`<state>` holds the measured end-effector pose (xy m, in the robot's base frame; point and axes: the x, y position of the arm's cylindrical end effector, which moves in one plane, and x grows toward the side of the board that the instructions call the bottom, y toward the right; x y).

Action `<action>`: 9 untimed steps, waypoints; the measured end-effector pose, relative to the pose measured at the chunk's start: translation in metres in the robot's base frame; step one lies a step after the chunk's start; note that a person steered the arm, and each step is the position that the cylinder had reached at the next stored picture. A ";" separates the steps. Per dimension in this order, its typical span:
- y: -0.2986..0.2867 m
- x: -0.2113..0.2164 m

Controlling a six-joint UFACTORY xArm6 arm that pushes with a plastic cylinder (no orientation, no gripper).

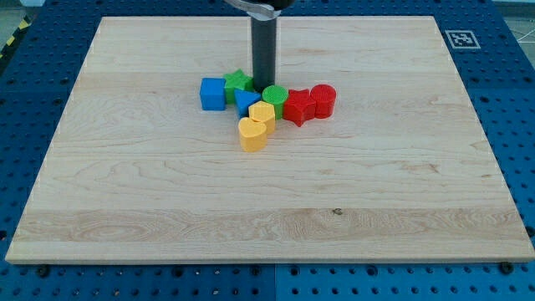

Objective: Push the green star along with blue cube towards the left and down a bit

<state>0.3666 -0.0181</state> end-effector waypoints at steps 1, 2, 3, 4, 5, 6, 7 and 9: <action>-0.018 0.001; -0.038 0.001; -0.050 0.013; -0.050 0.003; -0.051 -0.035; -0.072 -0.040; -0.091 -0.028; -0.094 0.015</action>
<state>0.3816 -0.1121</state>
